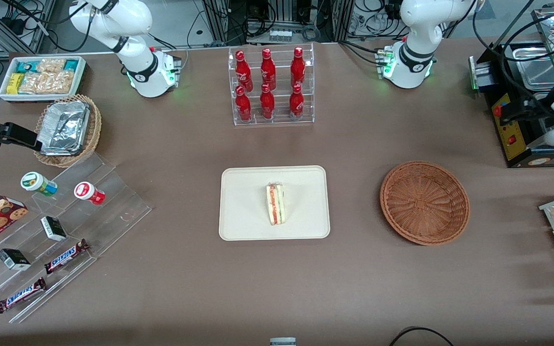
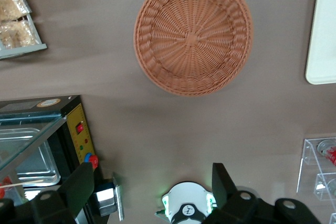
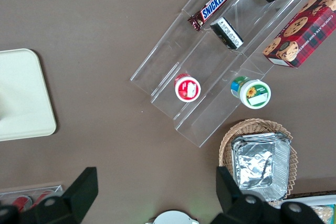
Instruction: Place sandwich from basket to tray
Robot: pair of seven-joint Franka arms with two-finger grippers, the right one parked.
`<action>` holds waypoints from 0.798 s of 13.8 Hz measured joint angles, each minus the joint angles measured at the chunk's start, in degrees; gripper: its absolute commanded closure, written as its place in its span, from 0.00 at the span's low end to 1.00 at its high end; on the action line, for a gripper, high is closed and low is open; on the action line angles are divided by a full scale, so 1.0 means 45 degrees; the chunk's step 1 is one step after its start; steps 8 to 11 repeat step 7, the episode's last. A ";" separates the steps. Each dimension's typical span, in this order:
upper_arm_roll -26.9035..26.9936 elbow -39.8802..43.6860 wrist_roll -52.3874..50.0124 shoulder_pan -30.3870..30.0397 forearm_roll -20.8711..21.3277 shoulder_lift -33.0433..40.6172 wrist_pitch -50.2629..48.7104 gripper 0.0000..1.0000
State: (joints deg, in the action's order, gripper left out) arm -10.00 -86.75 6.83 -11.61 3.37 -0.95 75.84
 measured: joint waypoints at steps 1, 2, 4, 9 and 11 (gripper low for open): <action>0.0507 -0.0171 0.0187 0.0256 -0.0047 0.0157 0.0021 0.01; 0.1314 -0.0289 0.0314 0.0899 -0.0085 0.0274 0.0060 0.01; 0.2460 -0.0355 0.0384 0.2185 -0.0124 0.0368 0.0186 0.01; 0.2535 -0.0350 0.0283 0.2888 -0.0147 0.0367 0.0392 0.01; 0.2535 -0.0350 0.0283 0.2888 -0.0147 0.0367 0.0392 0.01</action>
